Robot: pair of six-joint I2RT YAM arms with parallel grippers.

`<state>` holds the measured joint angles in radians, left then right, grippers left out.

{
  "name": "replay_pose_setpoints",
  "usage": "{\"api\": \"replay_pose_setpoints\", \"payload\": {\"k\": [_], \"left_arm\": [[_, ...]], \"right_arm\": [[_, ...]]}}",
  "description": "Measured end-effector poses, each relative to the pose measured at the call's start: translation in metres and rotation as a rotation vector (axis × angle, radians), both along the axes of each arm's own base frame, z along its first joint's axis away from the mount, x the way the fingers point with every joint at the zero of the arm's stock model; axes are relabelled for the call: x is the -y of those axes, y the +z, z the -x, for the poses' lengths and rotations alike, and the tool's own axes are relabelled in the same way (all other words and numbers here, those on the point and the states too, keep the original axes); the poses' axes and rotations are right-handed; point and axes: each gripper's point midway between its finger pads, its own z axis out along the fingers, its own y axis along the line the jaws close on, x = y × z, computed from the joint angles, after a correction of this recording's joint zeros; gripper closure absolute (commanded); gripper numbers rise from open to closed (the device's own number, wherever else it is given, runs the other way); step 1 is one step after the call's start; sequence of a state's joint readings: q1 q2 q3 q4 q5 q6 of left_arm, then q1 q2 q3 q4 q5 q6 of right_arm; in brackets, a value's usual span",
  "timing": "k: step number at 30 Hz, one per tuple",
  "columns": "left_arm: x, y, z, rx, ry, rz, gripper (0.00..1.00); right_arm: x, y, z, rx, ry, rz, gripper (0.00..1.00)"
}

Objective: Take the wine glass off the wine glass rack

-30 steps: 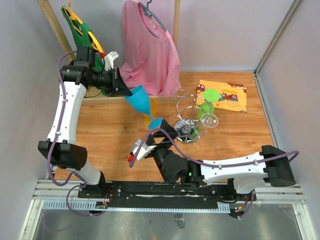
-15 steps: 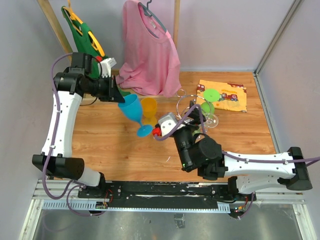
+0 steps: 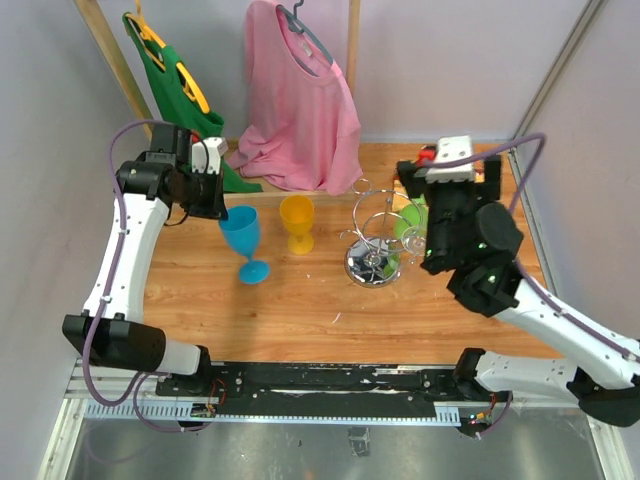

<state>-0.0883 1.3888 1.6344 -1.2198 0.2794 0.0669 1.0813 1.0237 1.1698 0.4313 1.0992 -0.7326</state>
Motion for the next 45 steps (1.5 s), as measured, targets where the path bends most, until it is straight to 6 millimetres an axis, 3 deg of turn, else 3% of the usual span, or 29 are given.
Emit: {"api": "replay_pose_setpoints", "payload": {"k": [5, 7, 10, 14, 15, 16, 19, 23, 32, 38, 45], "left_arm": [[-0.009, -0.017, -0.020, 0.022, 0.037, -0.054, 1.00], [-0.012, -0.022, -0.033, 0.051, 0.050, -0.078, 1.00], [-0.013, -0.030, -0.049, 0.088, 0.059, -0.112, 1.00], [-0.014, -0.045, -0.063, 0.128, 0.070, -0.145, 1.00], [-0.014, -0.049, -0.066, 0.134, 0.072, -0.152, 1.00], [-0.014, -0.055, -0.069, 0.143, 0.075, -0.161, 1.00], [-0.011, -0.066, -0.074, 0.161, 0.072, -0.172, 1.00], [-0.006, -0.071, -0.085, 0.213, 0.076, -0.160, 1.00], [-0.003, -0.076, -0.102, 0.289, 0.099, -0.137, 1.00], [-0.004, -0.085, -0.099, 0.287, 0.096, -0.139, 0.76], [-0.004, -0.078, -0.097, 0.313, 0.097, -0.132, 0.47]], "right_arm": [[0.062, 0.017, -0.016, -0.023, -0.139, -0.122, 0.02], [0.079, 0.018, -0.022, -0.044, -0.175, -0.160, 0.02], [0.096, 0.017, -0.033, -0.087, -0.206, -0.214, 0.02], [0.110, -0.005, -0.052, -0.197, -0.221, -0.277, 0.02], [0.103, -0.014, -0.057, -0.244, -0.191, -0.287, 0.02], [0.113, -0.024, -0.063, -0.277, -0.215, -0.309, 0.02], [0.115, -0.061, -0.077, -0.420, -0.206, -0.374, 0.02], [0.111, -0.102, -0.082, -0.577, -0.196, -0.435, 0.02], [0.106, -0.120, -0.072, -0.674, -0.165, -0.490, 0.02], [0.111, -0.135, -0.062, -0.751, -0.174, -0.552, 0.02], [0.112, -0.151, -0.060, -0.836, -0.158, -0.637, 0.02]]}}
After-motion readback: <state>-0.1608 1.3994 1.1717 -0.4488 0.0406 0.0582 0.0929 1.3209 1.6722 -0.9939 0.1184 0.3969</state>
